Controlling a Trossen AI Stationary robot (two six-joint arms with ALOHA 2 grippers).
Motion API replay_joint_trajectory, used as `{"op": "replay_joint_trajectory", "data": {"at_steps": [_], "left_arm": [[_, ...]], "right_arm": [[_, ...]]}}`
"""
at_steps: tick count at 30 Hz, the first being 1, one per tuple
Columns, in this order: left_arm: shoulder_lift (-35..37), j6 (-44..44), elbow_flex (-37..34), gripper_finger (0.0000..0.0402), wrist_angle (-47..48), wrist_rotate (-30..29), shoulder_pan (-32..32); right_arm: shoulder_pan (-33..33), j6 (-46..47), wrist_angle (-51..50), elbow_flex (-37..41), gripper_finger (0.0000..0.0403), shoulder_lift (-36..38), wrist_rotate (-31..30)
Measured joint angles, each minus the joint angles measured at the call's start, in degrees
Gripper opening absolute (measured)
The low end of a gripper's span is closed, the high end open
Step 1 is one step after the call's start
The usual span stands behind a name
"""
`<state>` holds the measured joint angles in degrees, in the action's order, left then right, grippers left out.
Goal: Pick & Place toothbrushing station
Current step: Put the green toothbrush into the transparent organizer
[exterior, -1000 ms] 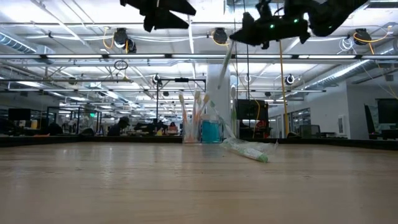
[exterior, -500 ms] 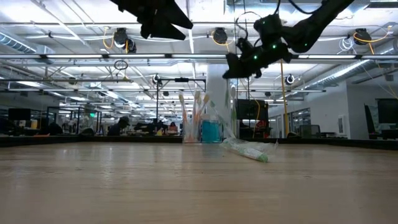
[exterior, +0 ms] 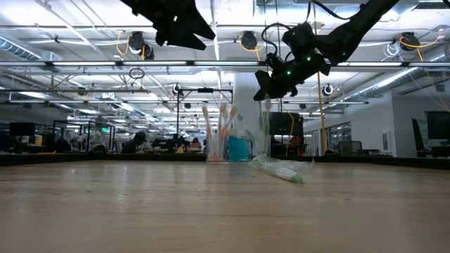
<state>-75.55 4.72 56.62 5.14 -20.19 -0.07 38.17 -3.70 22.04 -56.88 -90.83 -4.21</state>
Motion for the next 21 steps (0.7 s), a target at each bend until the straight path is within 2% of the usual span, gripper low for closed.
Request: {"op": "replay_joint_trajectory", "data": {"at_steps": [13,16,21], "left_arm": [[0.0,2.9,0.0,0.0283,1.2,-0.6,0.0],[0.0,3.4,0.0,0.0283,1.5,-0.6,0.0],[0.0,4.6,0.0,0.0283,3.0,-1.4,0.0]], "right_arm": [[-0.4,-1.5,-0.2,0.0,0.0044,0.0,2.5],[-0.4,-1.5,0.0,0.1,0.0075,0.7,4.6],[-1.0,-0.7,1.0,0.2,0.0147,1.7,4.5]]}}
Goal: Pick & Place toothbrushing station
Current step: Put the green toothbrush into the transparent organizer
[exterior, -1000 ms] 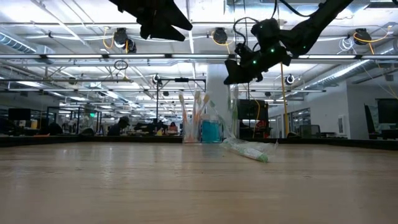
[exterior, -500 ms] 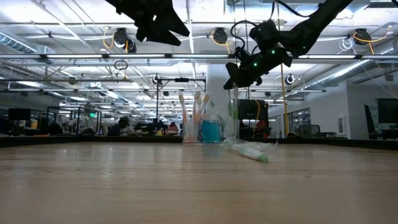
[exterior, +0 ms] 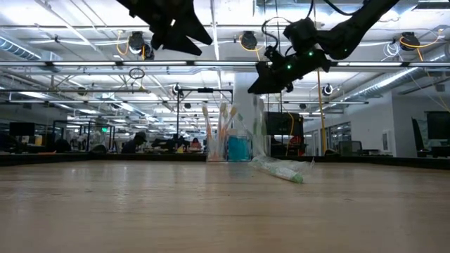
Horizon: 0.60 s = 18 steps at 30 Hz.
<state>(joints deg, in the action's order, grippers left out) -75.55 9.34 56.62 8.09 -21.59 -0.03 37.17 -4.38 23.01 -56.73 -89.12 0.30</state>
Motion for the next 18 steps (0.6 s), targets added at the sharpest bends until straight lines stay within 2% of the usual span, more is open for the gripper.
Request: {"op": "replay_joint_trajectory", "data": {"at_steps": [4,9,15,18], "left_arm": [[-0.3,0.5,0.0,0.0283,0.4,-0.5,0.0],[-1.1,1.4,0.0,0.0283,0.7,-0.7,0.0],[-4.2,3.7,0.0,0.0283,2.3,-1.0,0.0],[-7.7,5.4,0.0,0.0283,1.7,1.2,0.0]], "right_arm": [[-0.3,2.1,0.2,0.0,0.0193,1.6,-0.1],[-0.3,2.0,0.3,0.0,0.0227,4.6,0.0],[-1.3,1.9,-2.5,0.0,0.0237,12.1,0.0],[-2.6,1.5,-5.9,0.0,0.0233,16.6,0.0]]}}
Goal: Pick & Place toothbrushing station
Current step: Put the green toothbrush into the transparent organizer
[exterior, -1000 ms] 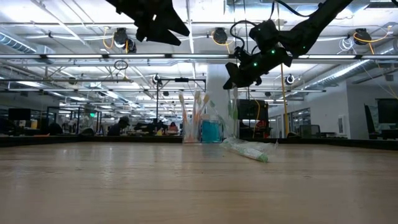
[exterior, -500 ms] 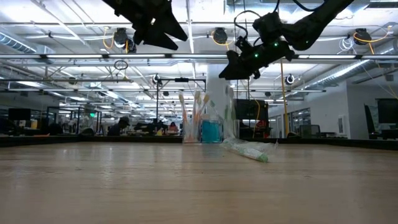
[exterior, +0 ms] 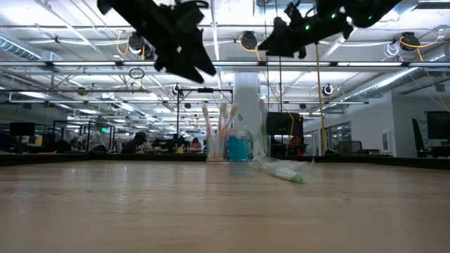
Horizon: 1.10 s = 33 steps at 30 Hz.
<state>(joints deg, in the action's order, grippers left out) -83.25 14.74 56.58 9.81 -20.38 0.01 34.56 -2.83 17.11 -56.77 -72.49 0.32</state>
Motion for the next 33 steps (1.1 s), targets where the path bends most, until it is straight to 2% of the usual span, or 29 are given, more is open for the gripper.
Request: {"op": "replay_joint_trajectory", "data": {"at_steps": [7,14,16,19,22,28,33], "left_arm": [[-12.6,4.6,0.0,0.0283,-13.3,14.0,1.1],[-22.0,13.2,0.9,0.0282,-19.5,28.4,1.3],[-24.0,13.4,2.1,0.0283,-20.5,33.6,0.6],[-26.8,11.4,5.6,0.0282,-23.8,37.4,-0.7],[-30.4,9.4,10.9,0.0282,-21.0,39.8,-1.2],[-38.8,13.1,20.1,0.0282,-10.3,44.8,0.4],[-40.2,13.7,22.8,0.0282,-0.4,47.7,0.4]], "right_arm": [[-3.9,-2.7,-5.5,0.0,0.0222,6.1,0.0],[-5.1,-4.2,-5.6,0.0,0.0221,6.0,-0.2],[-5.1,-4.0,-5.6,0.0,0.0221,5.7,-0.2],[-5.1,-3.9,-5.9,0.0,0.0221,5.6,-0.2],[-5.4,-3.4,-5.0,0.5,0.0220,5.6,-0.1],[-5.4,-2.5,-4.5,1.5,0.0217,5.6,-0.2],[-5.4,-2.5,-3.8,1.7,0.0215,5.7,-0.1]]}}
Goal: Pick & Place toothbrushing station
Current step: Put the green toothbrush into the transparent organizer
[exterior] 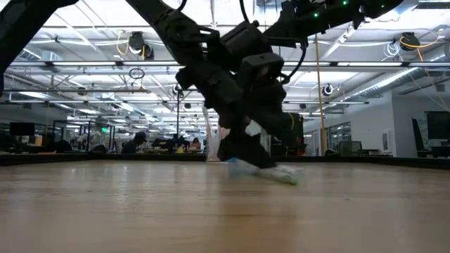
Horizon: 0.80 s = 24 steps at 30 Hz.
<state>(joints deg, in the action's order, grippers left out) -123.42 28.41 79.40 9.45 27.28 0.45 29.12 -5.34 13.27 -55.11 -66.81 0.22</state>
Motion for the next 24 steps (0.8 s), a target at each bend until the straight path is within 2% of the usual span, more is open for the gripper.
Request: {"op": "replay_joint_trajectory", "data": {"at_steps": [4,8,11,16,20,24], "left_arm": [[3.3,-0.2,0.0,0.0282,13.2,-1.4,-0.1],[8.1,-0.9,-0.4,0.0282,26.7,-10.3,-1.0],[12.9,-0.9,-0.3,0.0282,33.0,-17.0,-2.1],[17.2,9.7,-0.3,0.0282,39.6,-29.1,-4.9],[16.7,21.9,-0.4,0.0282,43.6,-31.8,-6.1],[13.6,27.6,-1.2,0.0282,43.2,-31.7,-6.8]], "right_arm": [[0.0,0.0,0.6,0.0,0.0216,0.0,0.0],[0.0,-0.5,0.6,0.0,0.0215,0.0,0.0],[0.0,-1.2,0.5,0.0,0.0213,0.0,0.0],[0.0,-1.4,0.6,0.0,0.0212,0.0,0.0],[0.0,-1.8,0.6,0.0,0.0212,0.0,0.0],[0.0,-2.0,1.1,0.0,0.0212,0.0,0.0]]}}
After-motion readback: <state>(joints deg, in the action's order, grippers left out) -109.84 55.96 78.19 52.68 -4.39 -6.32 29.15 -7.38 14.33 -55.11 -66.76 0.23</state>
